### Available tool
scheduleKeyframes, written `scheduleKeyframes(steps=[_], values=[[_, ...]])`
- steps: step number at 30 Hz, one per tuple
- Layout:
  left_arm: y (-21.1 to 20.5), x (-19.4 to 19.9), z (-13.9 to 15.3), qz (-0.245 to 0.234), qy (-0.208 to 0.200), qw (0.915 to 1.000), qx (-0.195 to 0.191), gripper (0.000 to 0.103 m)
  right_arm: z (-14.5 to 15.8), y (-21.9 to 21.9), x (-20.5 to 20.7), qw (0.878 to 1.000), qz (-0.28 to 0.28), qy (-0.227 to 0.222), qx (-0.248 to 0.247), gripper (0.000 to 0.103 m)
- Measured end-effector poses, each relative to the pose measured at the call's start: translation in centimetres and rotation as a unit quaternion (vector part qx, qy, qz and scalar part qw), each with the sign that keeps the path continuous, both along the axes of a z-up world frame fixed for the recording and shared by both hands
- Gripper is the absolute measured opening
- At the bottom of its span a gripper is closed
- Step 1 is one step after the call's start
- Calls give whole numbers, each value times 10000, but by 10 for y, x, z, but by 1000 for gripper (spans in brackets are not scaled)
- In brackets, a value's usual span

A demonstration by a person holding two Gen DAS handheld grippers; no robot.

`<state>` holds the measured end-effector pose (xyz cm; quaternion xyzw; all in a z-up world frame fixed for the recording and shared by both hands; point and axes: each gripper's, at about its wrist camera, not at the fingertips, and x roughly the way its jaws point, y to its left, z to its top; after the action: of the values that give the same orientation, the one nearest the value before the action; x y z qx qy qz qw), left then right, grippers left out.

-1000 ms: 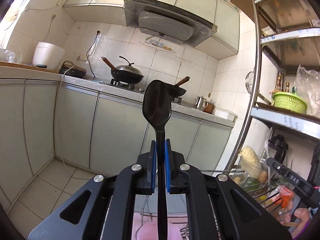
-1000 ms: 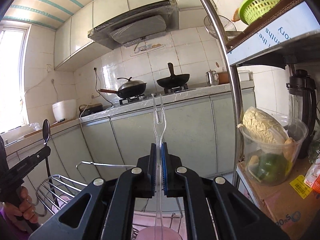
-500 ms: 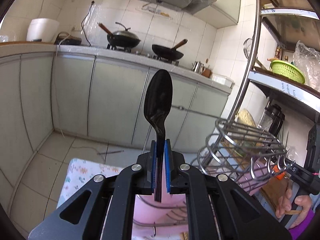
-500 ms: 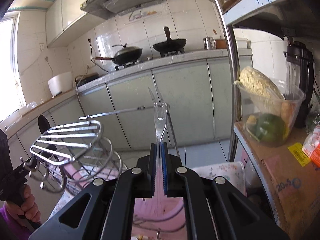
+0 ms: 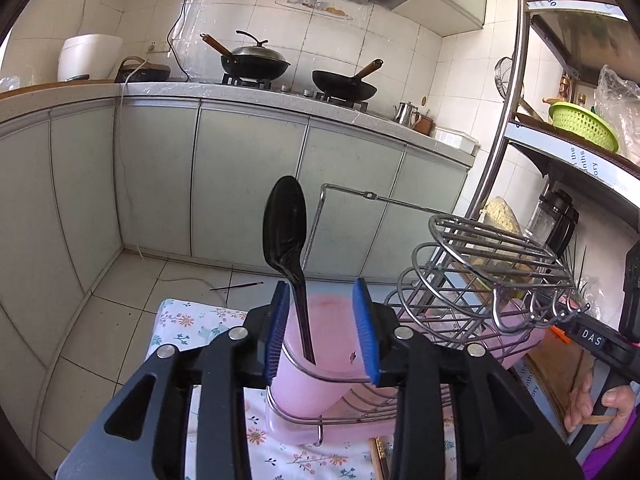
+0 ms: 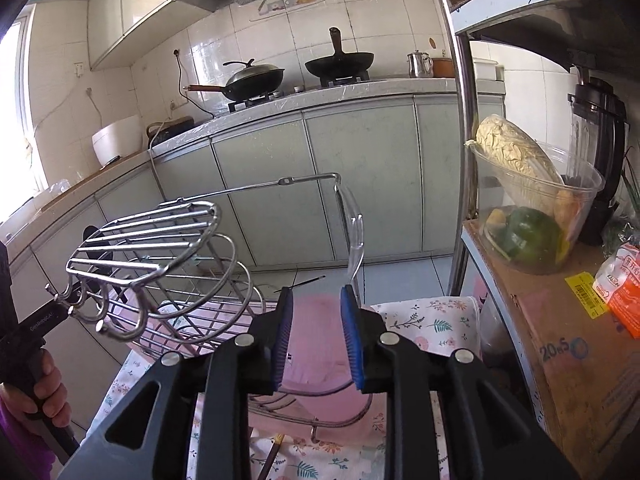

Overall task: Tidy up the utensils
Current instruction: 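Drop the spoon into the pink cup with the left tool while the right tool releases the fork, then move both tools back down to the utensils on the cloth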

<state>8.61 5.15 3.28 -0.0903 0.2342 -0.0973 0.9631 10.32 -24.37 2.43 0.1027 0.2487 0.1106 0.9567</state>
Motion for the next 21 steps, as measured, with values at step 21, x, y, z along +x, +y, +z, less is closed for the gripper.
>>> scheduleKeyframes(steps=[21], values=[[-3, -80, -28, -484, 693, 9961, -244, 34, -32, 8, -82, 9977, 294, 557, 255, 24]])
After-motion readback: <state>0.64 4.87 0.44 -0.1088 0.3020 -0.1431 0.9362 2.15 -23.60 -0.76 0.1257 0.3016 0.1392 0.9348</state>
